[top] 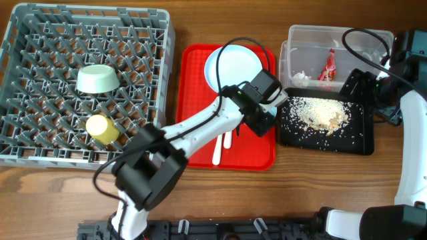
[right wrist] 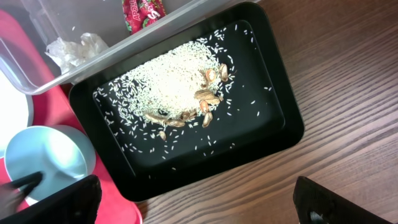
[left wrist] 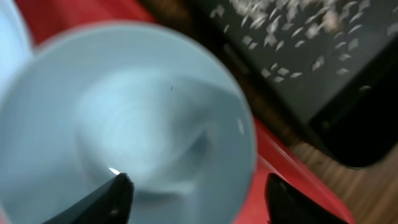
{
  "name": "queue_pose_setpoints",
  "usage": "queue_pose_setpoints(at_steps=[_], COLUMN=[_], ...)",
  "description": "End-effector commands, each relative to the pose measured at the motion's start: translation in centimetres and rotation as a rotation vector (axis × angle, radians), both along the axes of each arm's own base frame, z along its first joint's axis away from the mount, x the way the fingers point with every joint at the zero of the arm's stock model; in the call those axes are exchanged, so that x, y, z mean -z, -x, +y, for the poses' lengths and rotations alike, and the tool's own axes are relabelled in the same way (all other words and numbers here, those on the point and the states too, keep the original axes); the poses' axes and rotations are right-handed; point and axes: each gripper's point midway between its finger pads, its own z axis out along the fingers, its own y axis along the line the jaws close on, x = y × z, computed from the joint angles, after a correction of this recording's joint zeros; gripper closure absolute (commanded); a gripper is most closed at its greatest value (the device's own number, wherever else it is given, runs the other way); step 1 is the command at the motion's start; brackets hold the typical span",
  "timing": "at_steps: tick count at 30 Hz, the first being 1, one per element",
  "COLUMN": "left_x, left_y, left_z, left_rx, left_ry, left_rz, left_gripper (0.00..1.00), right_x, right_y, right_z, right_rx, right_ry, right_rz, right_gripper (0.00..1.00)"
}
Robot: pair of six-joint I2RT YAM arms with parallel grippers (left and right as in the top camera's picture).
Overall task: Sort waste into correct bins and load items into the dishwasher rack
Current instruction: 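Reach the left gripper to the blue bowl and grasp its rim, then carry the blue bowl into the dish rack and release it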
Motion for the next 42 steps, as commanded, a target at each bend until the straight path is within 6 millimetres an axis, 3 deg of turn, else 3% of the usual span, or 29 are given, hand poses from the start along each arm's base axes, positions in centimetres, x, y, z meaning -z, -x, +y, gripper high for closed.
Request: queue_pose_setpoints(at_steps=[1,3,6,12,17,21,25,30,33,41,42], left_x=[2.2,3.0,3.3,3.1,1.0,-2.8,-7.4,-12.9,-16.0,-19.5,-19.9], left_y=[0.0,0.2,0.3,0.3,0.0,-0.3,-1.7,-4.4,-6.7,-11.2,-11.9], left_z=[0.2,0.4,0.6,0.5,0.2,-0.1,1.3,4.9,8.7,19.3,21.8], left_rx=[0.007,0.007,0.007,0.007,0.001,-0.001,-0.062,-0.142,-0.203,-0.356,-0.382], left_ry=[-0.043,-0.058,-0.067,-0.064,-0.027,0.038,0.110,0.260,0.386,0.698,0.771], left_rz=[0.019,0.033,0.041,0.039,0.012,-0.037,-0.092,-0.100,-0.083,0.034,0.056], left_gripper=[0.42,0.50,0.77,0.95,0.96,0.96,0.96,0.96,0.96,0.96,0.96], right_x=[-1.1,-1.1,-1.1,-1.1,-1.1,-1.1,-1.1,-1.1,-1.1,-1.1,-1.1], right_y=[0.0,0.0,0.0,0.0,0.0,0.0,0.0,-0.1,-0.1,-0.1,-0.1], right_z=[-0.3,-0.3,-0.3,-0.3,-0.3,-0.3,-0.3,-0.3,-0.3,-0.3,-0.3], right_rx=[0.025,0.025,0.025,0.025,0.024,0.024,0.023,0.023,0.023,0.024,0.023], right_ry=[0.020,0.020,0.020,0.020,0.020,0.020,0.020,0.021,0.021,0.021,0.021], right_rz=[-0.034,-0.034,-0.034,-0.034,-0.034,-0.034,-0.034,-0.038,-0.038,-0.038,-0.038], right_gripper=[0.00,0.00,0.00,0.00,0.00,0.00,0.00,0.00,0.00,0.00,0.00])
